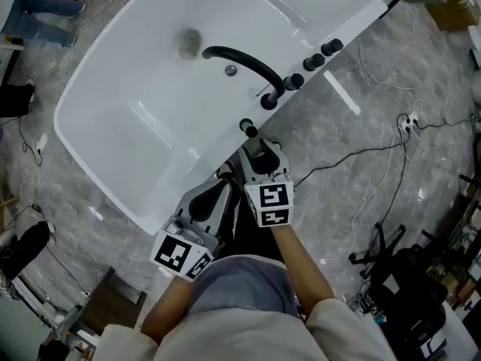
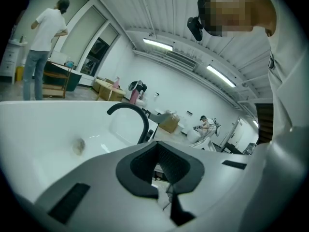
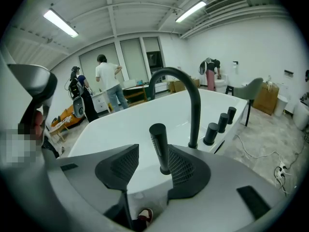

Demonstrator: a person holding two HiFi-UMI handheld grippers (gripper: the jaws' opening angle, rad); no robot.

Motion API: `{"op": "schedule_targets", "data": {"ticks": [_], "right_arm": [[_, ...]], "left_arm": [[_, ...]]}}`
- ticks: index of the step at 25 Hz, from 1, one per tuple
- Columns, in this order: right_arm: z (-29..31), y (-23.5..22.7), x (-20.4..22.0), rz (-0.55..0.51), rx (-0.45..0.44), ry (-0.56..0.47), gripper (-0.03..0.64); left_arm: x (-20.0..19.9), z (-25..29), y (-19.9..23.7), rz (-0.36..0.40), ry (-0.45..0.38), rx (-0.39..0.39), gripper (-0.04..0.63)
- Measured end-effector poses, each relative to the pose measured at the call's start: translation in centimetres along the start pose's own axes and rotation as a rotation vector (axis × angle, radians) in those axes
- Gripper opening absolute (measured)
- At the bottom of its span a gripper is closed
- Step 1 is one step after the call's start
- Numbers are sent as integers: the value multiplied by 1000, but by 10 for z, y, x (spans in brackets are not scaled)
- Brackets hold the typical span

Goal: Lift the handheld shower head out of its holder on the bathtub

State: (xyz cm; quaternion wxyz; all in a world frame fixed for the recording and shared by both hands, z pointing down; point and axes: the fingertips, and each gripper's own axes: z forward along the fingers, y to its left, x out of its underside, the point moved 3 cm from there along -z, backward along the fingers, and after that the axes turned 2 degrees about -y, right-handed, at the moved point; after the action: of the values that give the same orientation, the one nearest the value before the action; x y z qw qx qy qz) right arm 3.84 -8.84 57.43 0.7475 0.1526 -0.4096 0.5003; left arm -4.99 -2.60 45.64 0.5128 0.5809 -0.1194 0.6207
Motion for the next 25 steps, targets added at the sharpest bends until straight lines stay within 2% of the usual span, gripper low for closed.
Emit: {"op": "schedule_targets", "data": {"ticks": [20, 25], "right_arm": [[87, -25, 49, -62, -23, 103, 178], [99, -27, 51, -89, -14, 96, 176]], "left_arm": [[59, 0, 13, -106, 87, -74, 5], [66, 1, 18, -183, 81, -83, 5]]}}
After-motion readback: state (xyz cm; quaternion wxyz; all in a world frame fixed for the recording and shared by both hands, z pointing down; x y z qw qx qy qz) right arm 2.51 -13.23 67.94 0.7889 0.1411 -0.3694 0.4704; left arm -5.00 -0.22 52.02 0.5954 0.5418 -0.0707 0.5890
